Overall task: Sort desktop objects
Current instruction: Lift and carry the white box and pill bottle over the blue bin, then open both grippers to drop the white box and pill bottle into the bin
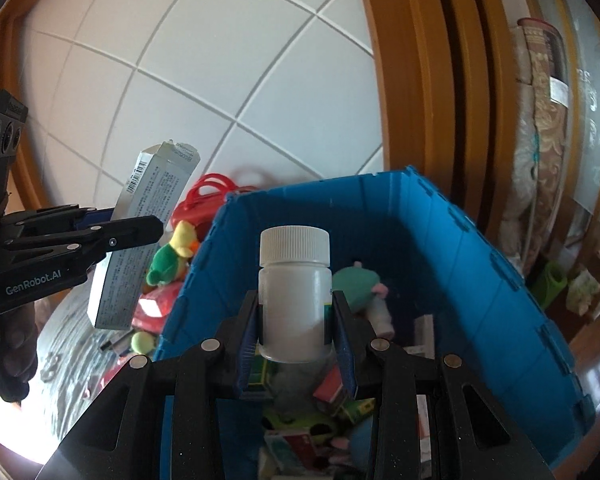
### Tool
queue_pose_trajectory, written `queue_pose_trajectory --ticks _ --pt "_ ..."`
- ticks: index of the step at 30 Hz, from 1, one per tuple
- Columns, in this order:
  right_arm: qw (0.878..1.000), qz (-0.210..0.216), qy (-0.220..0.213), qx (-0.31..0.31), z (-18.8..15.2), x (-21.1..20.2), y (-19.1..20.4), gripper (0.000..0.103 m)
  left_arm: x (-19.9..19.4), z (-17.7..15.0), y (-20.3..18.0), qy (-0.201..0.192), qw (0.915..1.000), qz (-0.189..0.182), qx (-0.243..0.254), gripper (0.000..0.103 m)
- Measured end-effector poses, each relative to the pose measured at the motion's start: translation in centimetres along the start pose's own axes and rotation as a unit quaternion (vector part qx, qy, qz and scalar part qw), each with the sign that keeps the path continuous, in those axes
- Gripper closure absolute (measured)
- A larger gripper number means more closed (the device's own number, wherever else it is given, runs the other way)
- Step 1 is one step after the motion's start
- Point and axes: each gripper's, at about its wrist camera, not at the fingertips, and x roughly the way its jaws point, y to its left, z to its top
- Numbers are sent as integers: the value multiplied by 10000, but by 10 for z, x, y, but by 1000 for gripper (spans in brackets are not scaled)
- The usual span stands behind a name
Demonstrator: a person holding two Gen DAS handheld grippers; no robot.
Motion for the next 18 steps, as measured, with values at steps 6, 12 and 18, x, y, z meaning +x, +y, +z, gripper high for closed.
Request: queue_pose_trajectory --ticks 6,12,18 --pt "9997 -194 73 113 2 3 -21 69 22 13 -13 22 9999 -165 47 83" --pt "9994 -278 156 136 3 9 -29 69 30 18 -18 -23 9995 -297 41 83" --pt "9991 -413 67 84 5 15 -31 0 28 18 -18 -144 9999 -14 -5 18"
